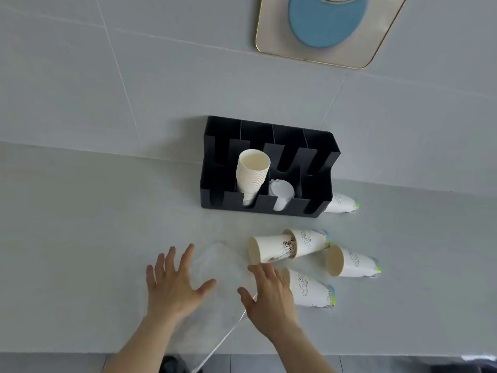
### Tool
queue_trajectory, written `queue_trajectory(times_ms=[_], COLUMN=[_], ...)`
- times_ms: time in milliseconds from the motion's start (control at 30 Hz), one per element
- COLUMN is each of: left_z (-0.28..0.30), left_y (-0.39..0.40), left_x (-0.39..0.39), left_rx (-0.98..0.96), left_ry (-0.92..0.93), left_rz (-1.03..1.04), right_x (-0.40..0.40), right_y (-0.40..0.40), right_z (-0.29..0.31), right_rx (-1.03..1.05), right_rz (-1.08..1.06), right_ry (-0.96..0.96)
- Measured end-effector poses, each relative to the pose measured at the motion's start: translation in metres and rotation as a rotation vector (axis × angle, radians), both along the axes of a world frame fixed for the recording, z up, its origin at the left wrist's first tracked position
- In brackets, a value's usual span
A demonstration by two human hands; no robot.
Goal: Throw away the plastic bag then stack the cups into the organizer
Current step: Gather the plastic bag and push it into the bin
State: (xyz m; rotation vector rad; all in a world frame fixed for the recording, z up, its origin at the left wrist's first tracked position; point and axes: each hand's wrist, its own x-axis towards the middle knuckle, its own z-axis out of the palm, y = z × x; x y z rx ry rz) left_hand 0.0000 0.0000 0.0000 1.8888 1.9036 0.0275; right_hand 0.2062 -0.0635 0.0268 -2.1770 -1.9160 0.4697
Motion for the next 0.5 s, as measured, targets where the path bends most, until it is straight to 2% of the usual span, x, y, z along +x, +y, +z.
queue_trajectory(times_ms=[233, 367, 500], left_z=[-0.026, -0.034, -0.037], left_y=[-0.013, -0.019, -0.017], left_x=[-0.010, -0.008, -0.005], left_rx=[-0.132, -0.141, -0.159], left_ry=[-0.046, -0.124, -0.171], left_rz=[0.116, 0.197, 0.232], right_x=[-0.017, -0.028, -0.032], right_y=[-0.001, -0.003, -0.002], right_z=[-0.026, -0.036, -0.042], right_rx=[-0.285, -0.354, -0.351], right_rz=[-0.188, -0.368, -0.425], right_ry=[0.155, 0.269, 0.263])
